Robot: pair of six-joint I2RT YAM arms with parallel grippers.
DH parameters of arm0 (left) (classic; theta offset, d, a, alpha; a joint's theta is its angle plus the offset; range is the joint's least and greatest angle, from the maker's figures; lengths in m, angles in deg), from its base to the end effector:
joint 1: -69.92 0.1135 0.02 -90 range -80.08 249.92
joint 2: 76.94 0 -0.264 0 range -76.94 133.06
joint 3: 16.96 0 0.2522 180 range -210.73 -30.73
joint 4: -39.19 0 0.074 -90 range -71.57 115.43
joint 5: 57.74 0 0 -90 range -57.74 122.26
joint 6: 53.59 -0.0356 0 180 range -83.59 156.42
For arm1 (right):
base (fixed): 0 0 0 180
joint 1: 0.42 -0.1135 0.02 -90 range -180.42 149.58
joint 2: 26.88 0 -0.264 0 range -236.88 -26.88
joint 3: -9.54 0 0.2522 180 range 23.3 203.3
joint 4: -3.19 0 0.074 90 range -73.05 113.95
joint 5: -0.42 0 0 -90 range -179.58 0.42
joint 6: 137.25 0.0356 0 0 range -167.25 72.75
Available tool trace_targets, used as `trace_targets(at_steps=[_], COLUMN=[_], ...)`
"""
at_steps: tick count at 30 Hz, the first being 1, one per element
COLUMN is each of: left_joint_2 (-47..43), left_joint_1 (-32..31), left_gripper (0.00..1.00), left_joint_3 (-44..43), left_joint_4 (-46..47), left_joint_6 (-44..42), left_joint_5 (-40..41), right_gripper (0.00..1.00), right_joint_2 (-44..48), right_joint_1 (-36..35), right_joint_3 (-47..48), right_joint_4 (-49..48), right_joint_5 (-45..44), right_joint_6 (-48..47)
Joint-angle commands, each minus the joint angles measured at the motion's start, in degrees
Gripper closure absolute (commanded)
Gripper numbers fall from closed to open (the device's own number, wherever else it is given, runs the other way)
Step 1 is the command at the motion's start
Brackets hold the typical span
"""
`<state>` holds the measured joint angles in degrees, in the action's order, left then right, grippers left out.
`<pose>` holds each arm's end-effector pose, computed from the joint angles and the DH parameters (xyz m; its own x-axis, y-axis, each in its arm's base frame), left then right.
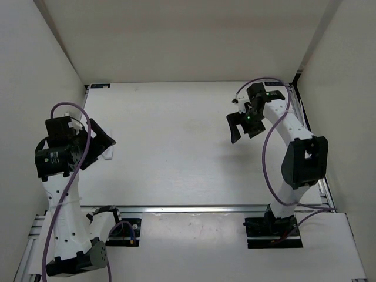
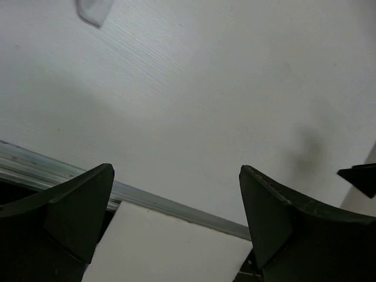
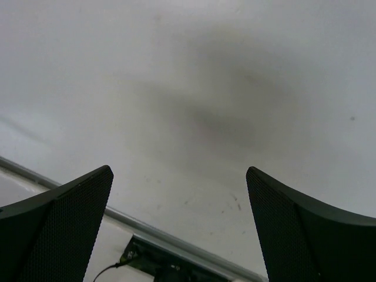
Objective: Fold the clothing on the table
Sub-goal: Grab the skirt from the pile
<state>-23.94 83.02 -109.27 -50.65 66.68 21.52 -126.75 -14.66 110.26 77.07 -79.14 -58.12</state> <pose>0.1238 0.0220 0.4000 -0.5953 -0.6470 -0.4765 -0.4717 0.7614 -0.4447 0.3369 0.0922 0.2731 -0.8551 -0.4084 -0.3193 -0.4627 0.8790 0.1152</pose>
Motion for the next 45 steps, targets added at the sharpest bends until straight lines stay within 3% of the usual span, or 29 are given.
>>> trace_targets(at_steps=[1, 3, 5, 7, 9, 11, 13, 15, 18, 21, 22, 23, 25, 30, 39, 45], left_joint_2=[2.89, 3.96, 2.91, 1.42, -0.78, -5.42, -8.95, -11.16, -5.47, -2.38, -1.76, -0.1, 6.03, 13.98, 17.93, 21.0], left_joint_1=[-3.5, -7.82, -7.84, -2.33, 4.54, 10.08, 10.8, 8.97, 5.54, 5.17, 5.96, 6.14, 4.05, 0.08, 4.3, 2.73], left_gripper=[0.01, 0.01, 0.01, 0.01, 0.01, 0.02, 0.01, 0.02, 0.01, 0.21, 0.21, 0.2, 0.02, 0.02, 0.01, 0.01], left_joint_3=[-2.31, -1.53, 0.66, 1.81, 5.05, 8.82, 11.82, 16.3, 20.34, 27.45, 29.22, 29.85, 28.54, 28.7, 38.81, 37.68], left_joint_4=[-2.49, -2.85, -1.89, 3.8, 9.43, 17.76, 24.52, 28.78, 27.9, 35.17, 36.77, 39.14, 37.42, 38.96, 50.23, 56.99], left_joint_6=[-1.6, -5.73, -5.04, -8.8, -10.65, -9.35, -8.71, -8.12, -10.04, -10.4, -10.05, -9.61, -7.25, -9.41, -11.1, -10.83], left_joint_5=[12.0, 21.92, 30.14, 29.65, 25.08, 22.09, 21.82, 25.23, 33.93, 35.62, 35.09, 34.39, 38.76, 47.65, 45.82, 47.65], right_gripper=[0.0, 0.0, 0.01, 0.01, 0.01, 0.0, 0.01, 0.01, 0.01, 0.01, 0.01, 0.01, 0.01, 0.01, 0.0, 0.01], right_joint_2=[-4.35, -8.12, -9.72, -10.42, -10.78, -9.91, -9.37, -9.46, -7.88, -7.09, -7.09, -6.57, -6.47, -3.75, -0.5, 0.82], right_joint_1=[2.46, 1.76, 2.28, 3.86, 5.27, 6.76, 7.12, 5.46, 3.43, 2.55, 2.2, 1.42, 0.18, 0.87, -3.42, -5.88], right_joint_3=[5.59, 7.26, 7.87, 8.05, 7.7, 5.78, 6.03, 7.43, 7.44, 6.56, 6.38, 6.73, 7.08, 5.68, 6.64, 7.09], right_joint_4=[-1.75, -4.91, -6.24, -7.91, -8.61, -11.42, -13.26, -13.54, -16.69, -16.53, -15.57, -13.56, -10.38, -6.42, 0.52, 2.72], right_joint_5=[6.01, -1.35, 1.22, 12.36, 15.64, 25.56, 37.15, 39.56, 38.96, 39.31, 38.7, 38.0, 36.16, 32.2, 24.46, 21.56], right_joint_6=[0.77, 3.74, 3.58, 0.43, 1.2, -0.01, -0.81, -2.12, -3.71, -4.33, -5.72, -7.48, -9.59, -10.22, -13.48, -11.81])
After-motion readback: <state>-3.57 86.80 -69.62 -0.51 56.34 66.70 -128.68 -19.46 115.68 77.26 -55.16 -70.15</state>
